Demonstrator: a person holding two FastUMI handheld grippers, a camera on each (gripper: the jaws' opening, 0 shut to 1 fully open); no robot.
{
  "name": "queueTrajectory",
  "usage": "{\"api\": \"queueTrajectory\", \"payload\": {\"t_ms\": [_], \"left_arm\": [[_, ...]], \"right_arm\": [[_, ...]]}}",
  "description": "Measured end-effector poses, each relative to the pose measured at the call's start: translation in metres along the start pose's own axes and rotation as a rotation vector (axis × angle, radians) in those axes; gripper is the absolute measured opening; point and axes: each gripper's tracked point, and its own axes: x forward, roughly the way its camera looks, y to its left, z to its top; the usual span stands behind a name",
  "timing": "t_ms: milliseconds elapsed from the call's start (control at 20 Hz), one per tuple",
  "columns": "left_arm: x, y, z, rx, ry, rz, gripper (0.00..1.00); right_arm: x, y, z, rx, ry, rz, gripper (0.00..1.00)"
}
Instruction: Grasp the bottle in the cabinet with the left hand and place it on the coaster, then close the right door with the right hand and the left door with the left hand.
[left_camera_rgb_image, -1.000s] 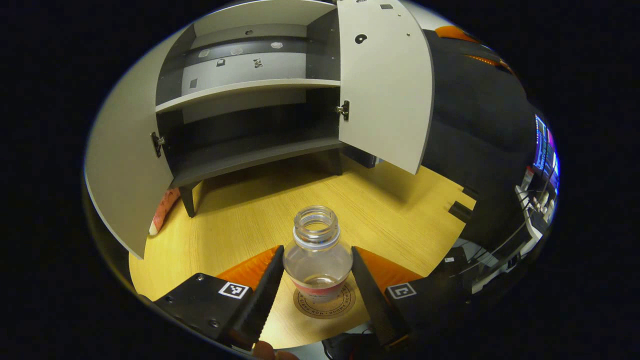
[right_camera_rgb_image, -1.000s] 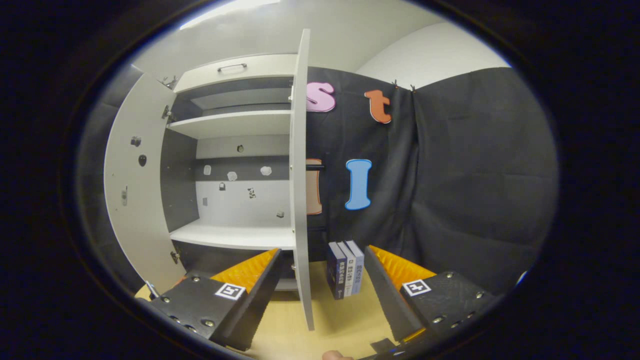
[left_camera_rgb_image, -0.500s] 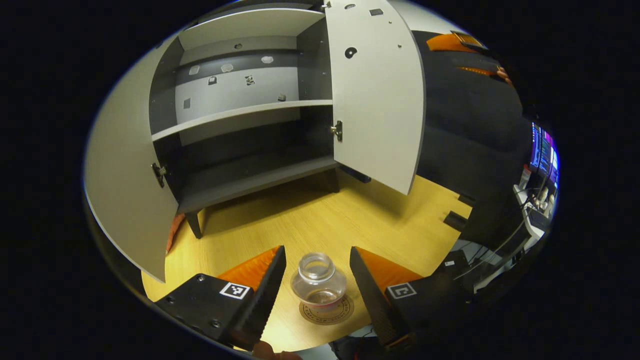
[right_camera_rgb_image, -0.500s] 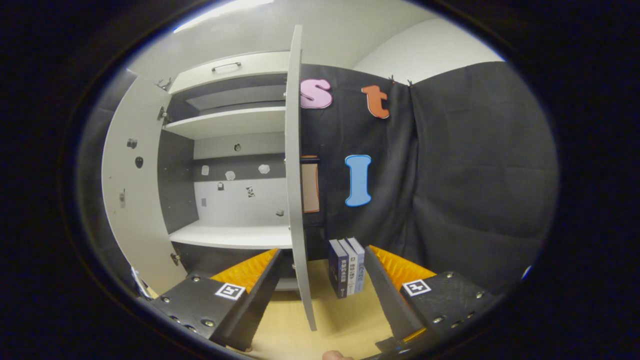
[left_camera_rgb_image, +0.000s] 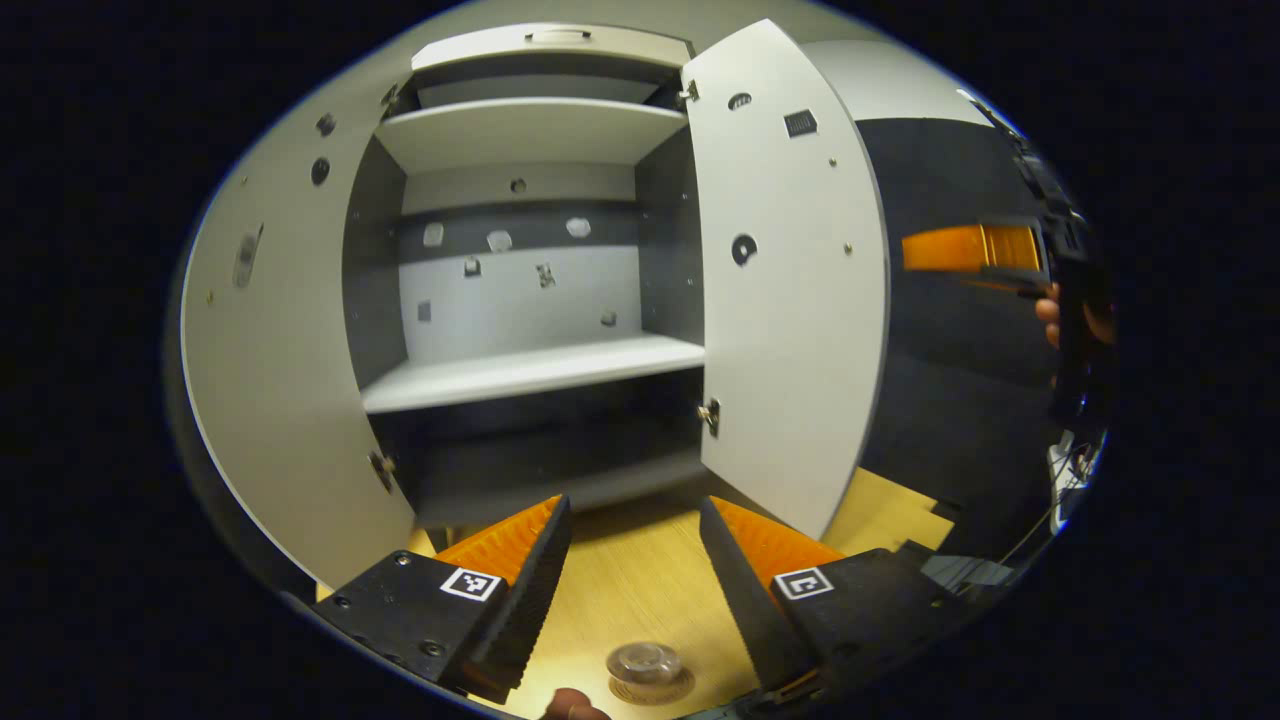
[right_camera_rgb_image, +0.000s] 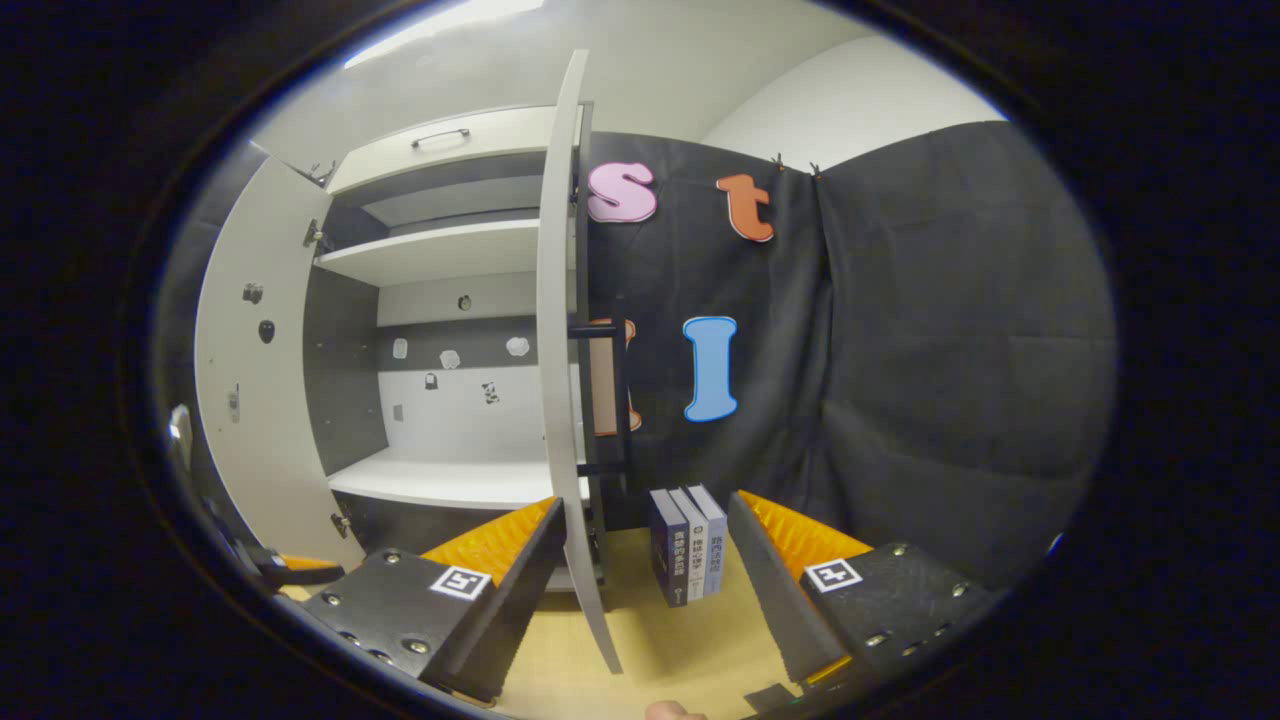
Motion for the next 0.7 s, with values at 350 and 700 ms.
{"api": "queueTrajectory", "payload": {"t_ms": [350,700], "left_arm": [[-0.006,0.033,0.085,-0.028,-0.129,0.161,0.98],[-0.042,0.077,0.120,-0.061,-0.176,0.282,0.98]], "right_arm": [[0.011,-0.016,0.011,0.007,-0.025,-0.025,0.98],[0.028,-0.008,0.015,-0.013,-0.028,-0.006,0.98]]}}
